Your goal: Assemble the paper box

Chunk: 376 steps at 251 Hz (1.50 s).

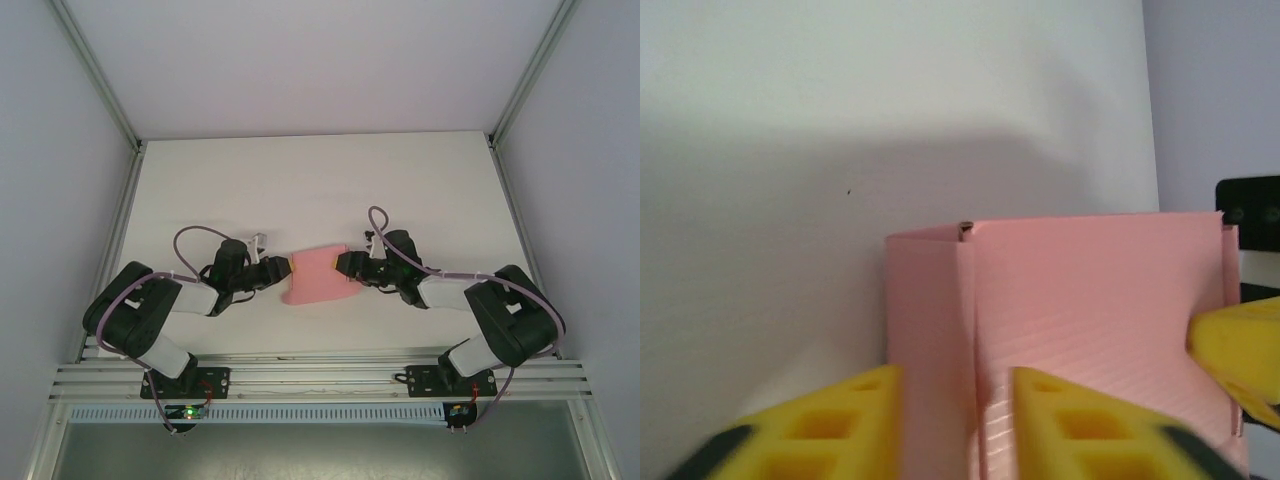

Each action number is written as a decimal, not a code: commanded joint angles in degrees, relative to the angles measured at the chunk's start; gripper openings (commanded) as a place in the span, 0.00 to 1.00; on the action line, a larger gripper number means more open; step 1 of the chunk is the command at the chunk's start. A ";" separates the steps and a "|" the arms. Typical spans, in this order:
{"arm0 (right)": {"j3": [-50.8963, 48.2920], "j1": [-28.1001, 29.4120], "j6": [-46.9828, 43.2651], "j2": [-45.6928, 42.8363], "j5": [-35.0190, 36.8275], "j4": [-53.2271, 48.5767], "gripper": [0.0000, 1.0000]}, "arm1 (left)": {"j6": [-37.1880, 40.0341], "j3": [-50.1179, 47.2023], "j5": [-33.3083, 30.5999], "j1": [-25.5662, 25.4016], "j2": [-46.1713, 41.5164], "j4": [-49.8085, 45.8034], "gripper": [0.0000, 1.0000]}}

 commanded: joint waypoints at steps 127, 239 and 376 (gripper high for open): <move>2.98 -7.20 -1.67 -13.86 -1.41 -13.98 0.46 | 52.36 11.78 -14.18 -12.08 -32.57 -32.86 1.00; 11.27 -12.51 5.73 -14.49 -9.76 -25.56 0.42 | 77.97 22.95 -40.73 -34.33 -24.65 -41.76 1.00; 14.08 -13.18 18.88 -6.09 -19.84 -20.52 0.37 | 91.17 26.71 -58.48 -41.65 -11.62 -37.63 1.00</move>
